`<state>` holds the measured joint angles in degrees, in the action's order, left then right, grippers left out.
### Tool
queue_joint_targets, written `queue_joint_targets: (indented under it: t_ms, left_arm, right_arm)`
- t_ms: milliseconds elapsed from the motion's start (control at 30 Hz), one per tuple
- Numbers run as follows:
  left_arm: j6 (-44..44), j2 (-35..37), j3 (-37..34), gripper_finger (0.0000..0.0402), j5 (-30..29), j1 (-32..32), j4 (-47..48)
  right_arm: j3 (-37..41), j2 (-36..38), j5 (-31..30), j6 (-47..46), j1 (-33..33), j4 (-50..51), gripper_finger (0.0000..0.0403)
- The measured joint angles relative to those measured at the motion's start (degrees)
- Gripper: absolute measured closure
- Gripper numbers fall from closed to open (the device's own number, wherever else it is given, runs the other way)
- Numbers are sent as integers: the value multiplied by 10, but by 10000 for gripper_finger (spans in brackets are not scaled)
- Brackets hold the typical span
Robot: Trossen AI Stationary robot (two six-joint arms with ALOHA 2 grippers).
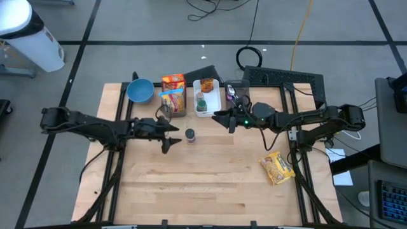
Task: Pick & Place Food Item
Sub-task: Put the black seasoning bottle into the white bin
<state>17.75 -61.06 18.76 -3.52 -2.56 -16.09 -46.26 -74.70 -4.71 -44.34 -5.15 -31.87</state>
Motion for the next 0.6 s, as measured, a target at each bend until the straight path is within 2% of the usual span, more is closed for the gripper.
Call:
queue_joint_targets:
  t_ms: [367,600]
  left_arm:
    - [-11,-151,0,89,-26,7,-140]
    - [-8,-218,0,76,-25,7,-231]
  right_arm:
    - [0,0,0,-15,0,11,190]
    - [0,0,0,-21,0,18,190]
